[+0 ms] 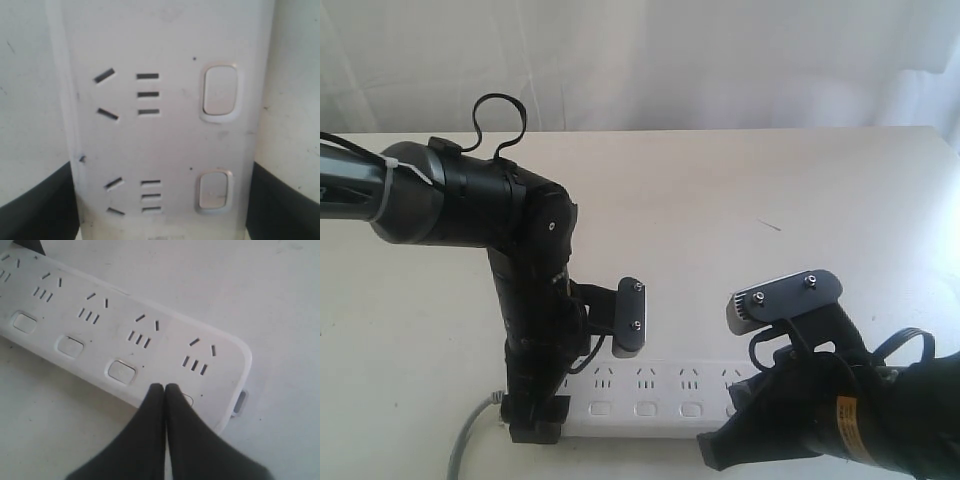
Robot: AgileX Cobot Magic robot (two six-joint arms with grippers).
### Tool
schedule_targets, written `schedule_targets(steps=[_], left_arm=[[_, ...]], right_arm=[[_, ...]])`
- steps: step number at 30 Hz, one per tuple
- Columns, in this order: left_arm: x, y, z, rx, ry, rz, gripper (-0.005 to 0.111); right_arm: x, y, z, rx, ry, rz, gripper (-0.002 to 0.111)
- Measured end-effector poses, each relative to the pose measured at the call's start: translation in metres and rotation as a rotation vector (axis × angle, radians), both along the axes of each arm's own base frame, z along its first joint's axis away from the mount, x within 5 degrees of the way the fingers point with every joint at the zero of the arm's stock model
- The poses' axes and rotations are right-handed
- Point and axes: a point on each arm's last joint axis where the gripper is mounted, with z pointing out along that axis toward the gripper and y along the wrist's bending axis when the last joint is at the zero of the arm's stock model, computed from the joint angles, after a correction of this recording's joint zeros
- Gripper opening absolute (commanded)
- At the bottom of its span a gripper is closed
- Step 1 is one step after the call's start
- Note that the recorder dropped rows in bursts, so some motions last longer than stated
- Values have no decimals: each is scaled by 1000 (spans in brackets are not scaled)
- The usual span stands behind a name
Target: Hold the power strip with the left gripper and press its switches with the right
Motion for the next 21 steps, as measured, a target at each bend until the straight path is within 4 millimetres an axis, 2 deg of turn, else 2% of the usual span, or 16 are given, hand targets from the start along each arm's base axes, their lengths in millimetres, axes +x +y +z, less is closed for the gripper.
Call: schedule_targets(steps=[10,15,21], left_arm=[[0,0,0,0,0,0,0],[0,0,0,0,0,0,0],[1,1,0,-2,-7,15,0]], right_arm=[[0,0,-2,-6,10,2,0],[2,3,-22,-66,84,7,0],[2,5,-32,-90,126,15,0]])
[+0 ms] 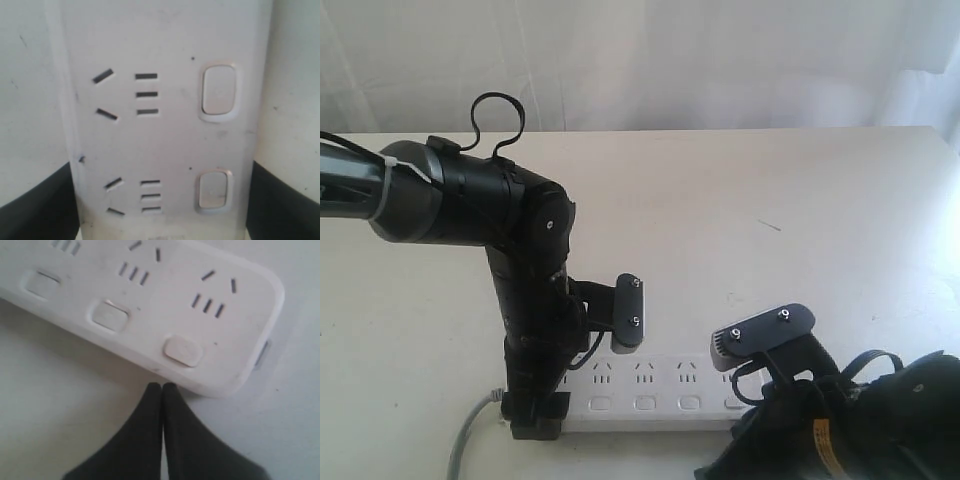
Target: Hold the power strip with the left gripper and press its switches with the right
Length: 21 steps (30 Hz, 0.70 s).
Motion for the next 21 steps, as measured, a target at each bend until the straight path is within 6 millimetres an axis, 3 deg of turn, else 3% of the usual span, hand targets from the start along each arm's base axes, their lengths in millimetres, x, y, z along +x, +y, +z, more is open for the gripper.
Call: schedule_targets(steps=[2,5,8,12,21], left_arm=[[0,0,0,-1,1,3,0],[-1,0,0,1,8,1,0],[-1,0,0,2,9,-3,0],[-1,0,0,2,9,-5,0],[-1,0,0,3,10,-5,0]], right_arm=[[1,2,1,5,-2,1,0],[9,9,24,76,-79,-3,0],[12,8,34,97,-122,-23,0],[12,7,33,90,-122,-30,0],[9,2,10,13,-60,-38,0]])
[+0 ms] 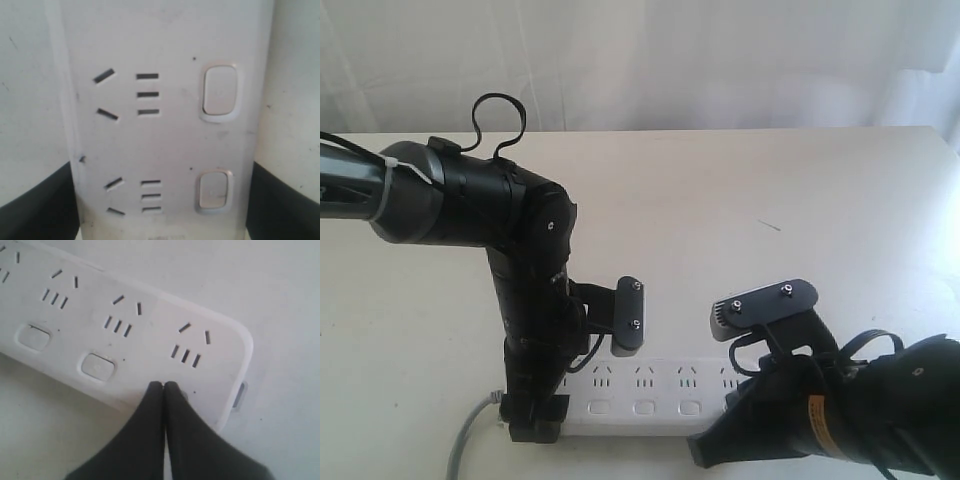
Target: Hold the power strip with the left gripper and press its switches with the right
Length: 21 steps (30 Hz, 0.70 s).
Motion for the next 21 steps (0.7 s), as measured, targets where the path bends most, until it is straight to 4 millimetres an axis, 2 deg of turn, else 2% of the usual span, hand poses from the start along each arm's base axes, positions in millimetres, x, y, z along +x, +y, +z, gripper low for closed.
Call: schedule_targets(steps=[9,21], left_arm=[[0,0,0,-1,-2,-2,0],[0,0,0,1,-3,-2,0]], right_arm=[[3,1,-9,-35,18,1,0],[4,3,-10,-39,21,3,0]])
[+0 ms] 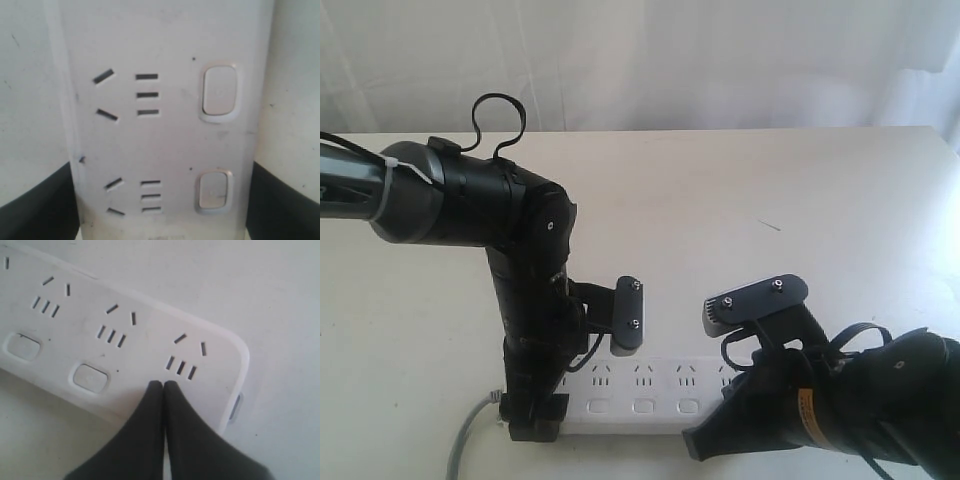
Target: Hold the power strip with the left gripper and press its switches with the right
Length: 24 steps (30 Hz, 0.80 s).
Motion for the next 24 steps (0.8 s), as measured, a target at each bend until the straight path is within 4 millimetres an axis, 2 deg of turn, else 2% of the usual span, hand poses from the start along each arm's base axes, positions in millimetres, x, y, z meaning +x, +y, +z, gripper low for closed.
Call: schedule_targets(steps=[4,10,16,20,22,24], left_arm=[[0,0,0,0,0,0,0],[0,0,0,-1,3,1,0],[0,0,0,0,4,1,0],[0,0,0,0,4,1,0],[0,0,0,0,4,1,6],[0,0,0,0,4,1,22]], right_arm=[[0,0,2,5,-6,0,0],[-8,-3,24,95,-54,16,0],[-15,-15,86,257,-294,1,0],[-24,-33,126,325,-495,-34,0],[-29,-44,140,334,-585,-58,0],[-33,-52,150,333,-654,-79,0]])
